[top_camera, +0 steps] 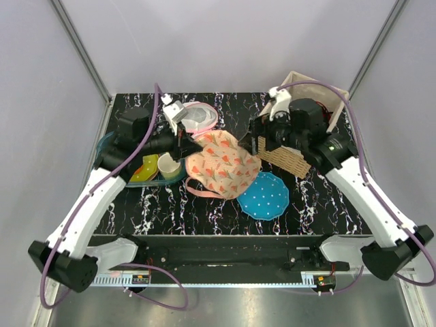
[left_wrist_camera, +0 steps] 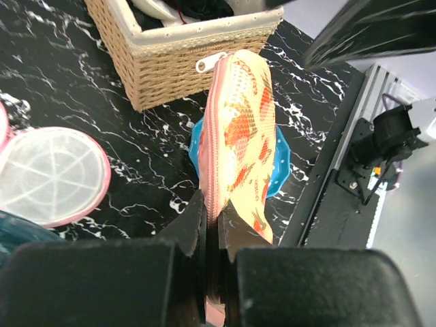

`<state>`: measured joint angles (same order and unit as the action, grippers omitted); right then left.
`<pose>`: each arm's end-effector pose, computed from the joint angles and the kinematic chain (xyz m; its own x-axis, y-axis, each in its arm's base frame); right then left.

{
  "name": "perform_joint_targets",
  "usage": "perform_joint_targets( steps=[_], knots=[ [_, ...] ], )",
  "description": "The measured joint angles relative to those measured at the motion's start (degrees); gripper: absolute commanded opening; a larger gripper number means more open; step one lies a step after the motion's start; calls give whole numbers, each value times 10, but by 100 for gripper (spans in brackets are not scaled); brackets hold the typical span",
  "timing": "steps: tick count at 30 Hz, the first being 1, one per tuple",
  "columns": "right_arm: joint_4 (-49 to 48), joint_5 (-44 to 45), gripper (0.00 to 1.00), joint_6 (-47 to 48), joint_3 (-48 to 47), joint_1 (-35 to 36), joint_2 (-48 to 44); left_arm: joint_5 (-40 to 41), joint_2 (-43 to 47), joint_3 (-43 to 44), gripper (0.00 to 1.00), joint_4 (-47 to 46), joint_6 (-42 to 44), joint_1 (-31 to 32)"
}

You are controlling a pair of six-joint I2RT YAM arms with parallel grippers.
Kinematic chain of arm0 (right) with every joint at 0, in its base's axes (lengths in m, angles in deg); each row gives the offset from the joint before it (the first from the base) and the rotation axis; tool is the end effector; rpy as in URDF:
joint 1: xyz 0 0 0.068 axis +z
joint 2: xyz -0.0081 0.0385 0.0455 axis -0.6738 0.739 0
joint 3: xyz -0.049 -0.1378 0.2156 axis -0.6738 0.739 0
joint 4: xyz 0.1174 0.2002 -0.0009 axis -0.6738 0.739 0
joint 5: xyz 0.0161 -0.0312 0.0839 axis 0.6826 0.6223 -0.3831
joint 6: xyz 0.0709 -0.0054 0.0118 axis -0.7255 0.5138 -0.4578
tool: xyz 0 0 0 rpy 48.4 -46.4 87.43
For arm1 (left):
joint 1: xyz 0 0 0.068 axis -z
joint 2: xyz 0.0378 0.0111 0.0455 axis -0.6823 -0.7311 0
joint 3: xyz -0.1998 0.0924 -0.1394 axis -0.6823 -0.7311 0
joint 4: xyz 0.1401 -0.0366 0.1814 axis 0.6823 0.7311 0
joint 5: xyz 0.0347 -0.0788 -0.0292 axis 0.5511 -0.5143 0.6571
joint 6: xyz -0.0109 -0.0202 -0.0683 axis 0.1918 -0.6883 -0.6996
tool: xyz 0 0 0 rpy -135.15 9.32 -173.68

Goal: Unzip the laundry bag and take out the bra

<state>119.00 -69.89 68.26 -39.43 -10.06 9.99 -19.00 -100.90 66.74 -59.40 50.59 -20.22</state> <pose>0.2032 0.1403 0.4065 -0.4457 -0.0431 -0.8941 -0.5786 0.7760 0.2511 0.2052 -0.1286 0.3759 -0.4166 0.1297 -0.8998 0.8236 0.4729 -0.3131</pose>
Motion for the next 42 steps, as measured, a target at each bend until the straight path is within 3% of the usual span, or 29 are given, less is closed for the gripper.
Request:
perform_joint_targets(
  steps=[6,14,17,18,22,26,32,33,34,35,38,39,41,42],
  knots=[
    [-38,-134,100,42,76,0,26,1,88,-40,0,-5,81,0],
    [-240,-267,92,52,236,0,-3,-12,73,-42,0,-4,130,0],
    [-290,-291,82,48,241,0,-5,-16,66,-42,0,-4,137,0],
    [-306,-297,72,45,240,0,-7,-20,66,-42,0,-4,139,0],
    [-355,-324,55,32,236,0,-8,-27,66,-42,0,-4,141,2],
    [-381,-346,49,19,229,-1,-3,-31,66,-42,0,-5,142,4],
    [-428,-356,50,-14,229,-1,10,-35,66,-42,0,-1,149,8],
    [-439,-360,44,-20,229,-1,11,-35,66,-42,0,1,150,8],
    [-456,-368,32,-30,229,-1,12,-35,66,-42,0,2,152,8],
    [-464,-372,1,-33,229,-1,14,-35,66,-42,0,3,153,9],
    [-480,-382,0,-47,229,-3,22,-37,67,-42,0,6,154,9],
    [-482,-382,0,-50,229,-4,26,-36,68,-41,24,10,154,9],
    [-478,-376,0,-45,229,-3,29,-26,64,-37,61,20,146,9],
    [-475,-372,0,-40,231,-3,28,-19,60,-29,86,29,145,9]
  ],
)
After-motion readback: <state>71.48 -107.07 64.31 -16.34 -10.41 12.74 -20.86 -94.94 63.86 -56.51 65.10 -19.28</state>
